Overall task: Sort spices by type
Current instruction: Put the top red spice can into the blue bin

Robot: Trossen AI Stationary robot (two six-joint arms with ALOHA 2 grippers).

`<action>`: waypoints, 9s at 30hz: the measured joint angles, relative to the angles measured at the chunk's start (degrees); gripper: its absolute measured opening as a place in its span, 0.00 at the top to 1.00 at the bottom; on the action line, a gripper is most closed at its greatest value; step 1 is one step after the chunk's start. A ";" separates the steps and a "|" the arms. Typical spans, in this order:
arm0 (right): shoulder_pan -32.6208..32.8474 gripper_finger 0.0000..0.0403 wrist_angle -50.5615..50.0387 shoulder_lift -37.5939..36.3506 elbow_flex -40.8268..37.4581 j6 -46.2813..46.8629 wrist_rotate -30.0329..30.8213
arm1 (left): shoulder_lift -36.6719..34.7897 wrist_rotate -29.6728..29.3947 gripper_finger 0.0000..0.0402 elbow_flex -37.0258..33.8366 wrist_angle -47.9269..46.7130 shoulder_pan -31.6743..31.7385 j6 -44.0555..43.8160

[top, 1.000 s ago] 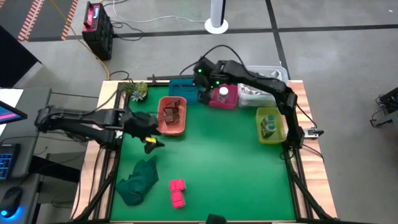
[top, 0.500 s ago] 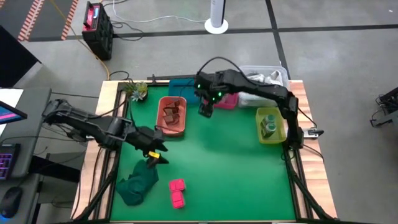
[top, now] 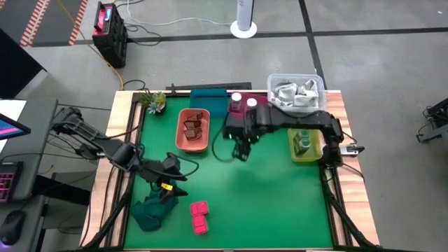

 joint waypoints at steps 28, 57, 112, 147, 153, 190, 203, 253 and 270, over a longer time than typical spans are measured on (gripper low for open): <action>23.07 0.20 20.59 -19.17 -35.17 33.16 9.33 | 16.09 -3.86 0.25 1.50 14.27 -1.13 -2.27; 24.11 0.20 13.53 -19.31 -35.17 37.21 12.19 | 36.39 3.31 0.25 19.21 -6.12 -1.55 4.25; 19.98 0.19 17.93 -19.18 -35.17 31.18 12.36 | 38.03 -2.35 0.25 18.80 -2.14 -0.52 8.06; 19.94 0.19 19.45 -19.18 -35.17 30.15 12.69 | 38.42 6.78 0.25 18.80 -8.04 -0.43 14.03; 19.61 0.19 19.49 -19.18 -35.17 30.15 12.74 | 38.42 6.75 0.25 18.80 -8.07 -0.17 15.23; 19.61 0.19 19.14 -19.18 -35.17 29.21 13.32 | 38.34 5.66 0.46 18.62 -7.99 0.18 16.56; 19.61 0.19 14.60 -20.09 -35.20 32.55 13.19 | 36.49 3.94 0.46 18.47 -9.43 6.11 17.87; 16.10 0.19 34.35 -21.17 -48.02 29.15 1.48 | 30.91 3.63 0.46 34.62 -12.60 65.35 24.61; 8.75 0.19 42.48 -20.99 -47.93 12.29 2.72 | 35.73 1.96 0.46 34.65 -11.47 70.83 17.90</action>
